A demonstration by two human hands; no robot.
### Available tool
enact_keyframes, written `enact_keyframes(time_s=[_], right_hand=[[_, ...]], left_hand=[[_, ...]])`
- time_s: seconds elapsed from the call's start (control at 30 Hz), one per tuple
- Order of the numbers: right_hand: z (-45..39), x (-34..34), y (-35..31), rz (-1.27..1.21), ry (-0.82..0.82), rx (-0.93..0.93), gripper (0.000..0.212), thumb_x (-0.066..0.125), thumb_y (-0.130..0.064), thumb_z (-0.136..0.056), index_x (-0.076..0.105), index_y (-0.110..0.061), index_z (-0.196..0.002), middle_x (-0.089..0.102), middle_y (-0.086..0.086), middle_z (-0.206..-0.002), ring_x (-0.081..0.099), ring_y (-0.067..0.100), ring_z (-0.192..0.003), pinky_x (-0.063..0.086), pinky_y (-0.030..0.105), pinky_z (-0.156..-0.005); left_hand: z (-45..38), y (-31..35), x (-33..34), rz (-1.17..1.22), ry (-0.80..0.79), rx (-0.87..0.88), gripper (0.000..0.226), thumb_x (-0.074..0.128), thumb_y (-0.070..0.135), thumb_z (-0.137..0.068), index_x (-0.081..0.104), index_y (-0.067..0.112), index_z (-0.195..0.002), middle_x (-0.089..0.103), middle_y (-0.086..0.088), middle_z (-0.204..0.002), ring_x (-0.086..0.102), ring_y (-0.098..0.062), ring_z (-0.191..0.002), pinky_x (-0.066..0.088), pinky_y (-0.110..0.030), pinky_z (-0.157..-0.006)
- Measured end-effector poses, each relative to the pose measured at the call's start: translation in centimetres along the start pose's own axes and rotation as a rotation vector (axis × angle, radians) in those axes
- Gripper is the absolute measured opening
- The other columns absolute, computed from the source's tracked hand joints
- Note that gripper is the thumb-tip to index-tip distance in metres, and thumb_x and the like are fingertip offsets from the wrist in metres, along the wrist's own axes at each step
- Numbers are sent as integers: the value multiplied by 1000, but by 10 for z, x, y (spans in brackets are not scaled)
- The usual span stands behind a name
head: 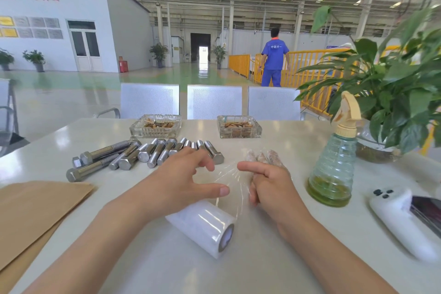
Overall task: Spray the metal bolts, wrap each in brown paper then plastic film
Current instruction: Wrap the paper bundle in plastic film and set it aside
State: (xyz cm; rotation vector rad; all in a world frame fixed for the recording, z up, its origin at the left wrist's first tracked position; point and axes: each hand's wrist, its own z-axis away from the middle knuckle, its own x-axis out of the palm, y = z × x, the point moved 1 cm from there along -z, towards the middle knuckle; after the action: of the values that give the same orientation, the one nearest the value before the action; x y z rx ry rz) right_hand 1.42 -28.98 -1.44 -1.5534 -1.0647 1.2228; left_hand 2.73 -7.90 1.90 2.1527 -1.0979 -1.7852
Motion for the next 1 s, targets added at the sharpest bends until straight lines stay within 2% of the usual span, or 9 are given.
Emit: enact_keyframes(time_s=[0.2,0.33,0.43,0.53,0.6,0.67,0.77,0.9,1.0], right_hand=[[0,-11,6,83,31,-37,48,36,0,-101,72,-26,-120,56,-10,-46,52,3,-47,46,16,-56],[2,-11,6,159,45,-112,45,38,-1,-103,72,-21,-126,53,-21,-76,43,-8,-69,41,18,-72],[5,-13,4,190,58,-141,47,38,-1,-103,71,-22,-128,49,-22,-76,41,-7,-70,35,13,-69],[8,-17,0,238,71,-161,49,38,0,-101,69,-24,-130,53,-16,-80,47,-2,-74,44,19,-76],[11,-22,-1,267,99,-183,49,41,3,-99,69,-21,-130,60,-11,-90,48,-2,-72,48,25,-84],[15,-29,1,275,131,-200,49,43,7,-96,70,-19,-128,64,-5,-103,49,-6,-67,50,13,-70],[26,-43,6,266,141,-174,54,42,12,-91,72,-22,-121,66,0,-107,55,2,-63,46,12,-48],[45,-59,10,393,184,-178,58,40,13,-88,72,-17,-125,68,-3,-116,57,4,-83,46,20,-76],[61,-62,10,489,216,-184,56,42,12,-89,67,-11,-133,62,3,-133,56,17,-125,37,22,-101]], left_hand=[[9,15,-1,28,-65,-3,29,80,62,-73,71,40,-89,58,17,-106,57,-1,-103,45,-21,-83],[22,17,-13,32,-176,-35,5,77,45,-85,76,44,-90,62,14,-110,57,-2,-110,45,-26,-99],[38,27,-25,29,-290,-97,22,61,35,-83,78,44,-93,64,7,-119,59,-9,-115,45,-39,-108],[52,38,-29,-46,-307,-221,23,57,37,-91,78,46,-89,66,23,-108,61,-1,-108,48,-22,-97],[55,43,-22,-120,-222,-307,25,60,56,-90,77,38,-84,69,17,-96,63,-2,-93,51,-23,-83],[59,48,-12,-174,-148,-362,49,62,72,-83,70,24,-81,66,11,-87,62,-9,-80,47,-25,-70],[66,53,-9,-191,-141,-395,44,70,65,-80,64,22,-86,65,9,-93,62,-10,-83,45,-25,-66],[70,49,-23,-76,-148,-396,7,71,34,-84,71,29,-88,64,15,-93,60,0,-82,42,-18,-62],[70,48,-28,18,-135,-396,17,63,22,-91,78,28,-85,66,20,-78,60,4,-73,41,-12,-58]])
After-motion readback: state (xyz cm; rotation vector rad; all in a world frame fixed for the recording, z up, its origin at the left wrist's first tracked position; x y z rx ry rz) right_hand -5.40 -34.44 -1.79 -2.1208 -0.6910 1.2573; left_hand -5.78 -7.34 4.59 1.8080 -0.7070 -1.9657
